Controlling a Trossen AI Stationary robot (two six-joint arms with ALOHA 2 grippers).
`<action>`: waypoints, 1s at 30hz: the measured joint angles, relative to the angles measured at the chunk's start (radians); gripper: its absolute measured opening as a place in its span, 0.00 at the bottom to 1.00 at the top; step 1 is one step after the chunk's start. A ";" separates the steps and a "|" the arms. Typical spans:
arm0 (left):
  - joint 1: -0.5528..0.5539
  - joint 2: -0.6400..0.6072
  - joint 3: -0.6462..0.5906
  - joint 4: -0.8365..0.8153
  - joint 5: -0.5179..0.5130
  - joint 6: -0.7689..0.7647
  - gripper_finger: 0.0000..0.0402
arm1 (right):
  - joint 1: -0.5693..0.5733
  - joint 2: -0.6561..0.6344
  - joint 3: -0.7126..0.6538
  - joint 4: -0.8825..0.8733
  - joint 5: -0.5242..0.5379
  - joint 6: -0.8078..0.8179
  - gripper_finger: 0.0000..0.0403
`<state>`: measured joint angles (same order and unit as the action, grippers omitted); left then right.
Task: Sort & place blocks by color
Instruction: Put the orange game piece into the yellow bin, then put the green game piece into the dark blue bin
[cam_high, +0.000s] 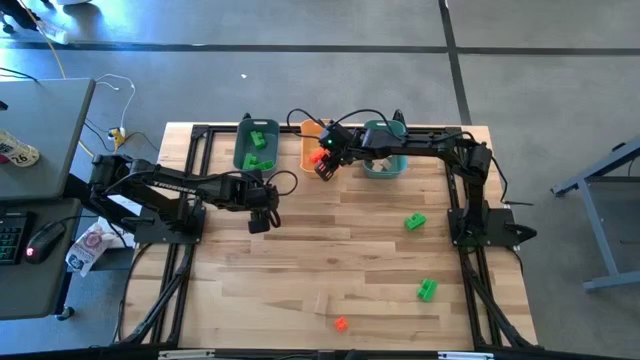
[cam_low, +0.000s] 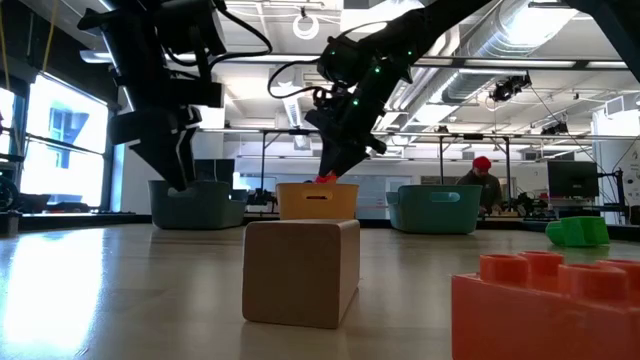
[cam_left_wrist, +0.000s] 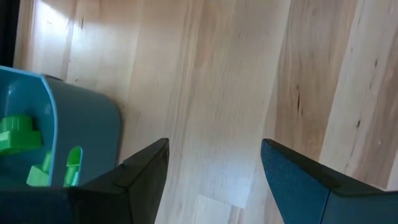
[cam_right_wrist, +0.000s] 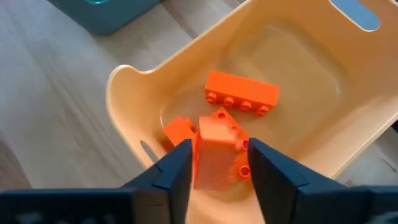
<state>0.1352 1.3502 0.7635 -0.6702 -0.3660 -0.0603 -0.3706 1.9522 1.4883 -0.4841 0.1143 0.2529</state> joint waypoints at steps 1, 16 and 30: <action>0.000 0.000 0.000 0.002 0.000 -0.003 0.60 | 0.000 0.000 0.000 -0.001 0.000 0.000 0.36; 0.000 0.000 0.000 0.002 0.000 -0.001 0.60 | 0.036 -0.002 0.106 -0.173 0.000 0.002 0.52; 0.000 0.000 0.000 0.023 0.000 -0.015 0.60 | 0.217 -0.002 0.153 -0.538 0.122 -0.026 0.43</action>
<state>0.1352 1.3502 0.7635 -0.6472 -0.3656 -0.0757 -0.1532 1.9503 1.6409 -1.0218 0.2363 0.2265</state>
